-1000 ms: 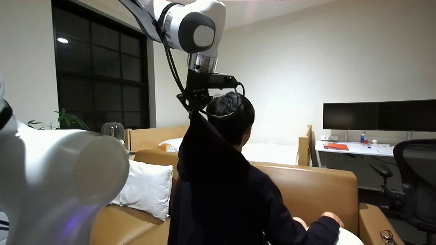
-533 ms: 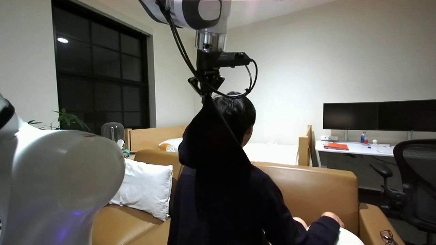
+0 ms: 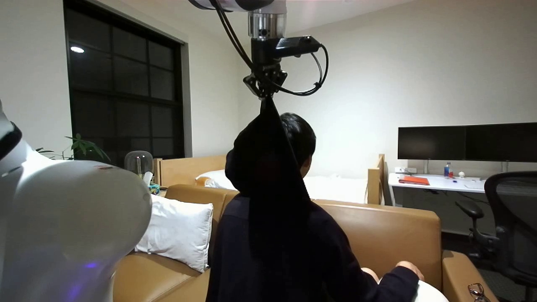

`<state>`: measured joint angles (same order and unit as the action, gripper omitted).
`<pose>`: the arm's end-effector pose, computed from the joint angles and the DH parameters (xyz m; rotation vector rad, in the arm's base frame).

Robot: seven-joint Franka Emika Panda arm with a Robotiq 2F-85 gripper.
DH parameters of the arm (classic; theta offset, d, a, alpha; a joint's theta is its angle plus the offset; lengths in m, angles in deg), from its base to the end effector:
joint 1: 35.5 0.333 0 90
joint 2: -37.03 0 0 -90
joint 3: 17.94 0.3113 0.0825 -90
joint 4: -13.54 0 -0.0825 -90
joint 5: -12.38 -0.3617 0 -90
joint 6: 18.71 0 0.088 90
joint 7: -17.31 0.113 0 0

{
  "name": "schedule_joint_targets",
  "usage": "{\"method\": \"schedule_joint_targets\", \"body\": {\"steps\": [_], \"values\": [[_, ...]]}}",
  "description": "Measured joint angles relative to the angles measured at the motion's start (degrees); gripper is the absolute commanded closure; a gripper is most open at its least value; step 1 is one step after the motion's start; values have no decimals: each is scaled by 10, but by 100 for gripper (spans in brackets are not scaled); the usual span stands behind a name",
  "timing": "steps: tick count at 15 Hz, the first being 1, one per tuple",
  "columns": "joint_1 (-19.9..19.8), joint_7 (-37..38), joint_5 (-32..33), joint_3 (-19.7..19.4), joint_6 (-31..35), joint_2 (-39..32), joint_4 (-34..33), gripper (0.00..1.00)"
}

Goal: Put the hood over his head

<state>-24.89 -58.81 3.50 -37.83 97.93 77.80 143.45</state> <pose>0.3532 -0.0885 0.6354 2.5179 1.6429 0.8956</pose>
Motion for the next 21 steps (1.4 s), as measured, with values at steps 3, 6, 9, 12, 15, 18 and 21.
{"method": "schedule_joint_targets", "body": {"steps": [3, 6, 9, 12, 15, 18, 21], "values": [[-1, -7, 0, -6, 0, -13, -29, 99], [-7, -7, -1, -18, 0, -36, -66, 99], [-20, -6, -4, -29, -2, -67, -98, 99], [-32, -3, -9, -28, -5, -92, -119, 99], [-39, -2, -11, -22, -23, -106, -134, 96], [-40, -2, -11, -17, -26, -113, -129, 96], [-43, -2, -11, -16, -26, -115, -129, 99]]}}
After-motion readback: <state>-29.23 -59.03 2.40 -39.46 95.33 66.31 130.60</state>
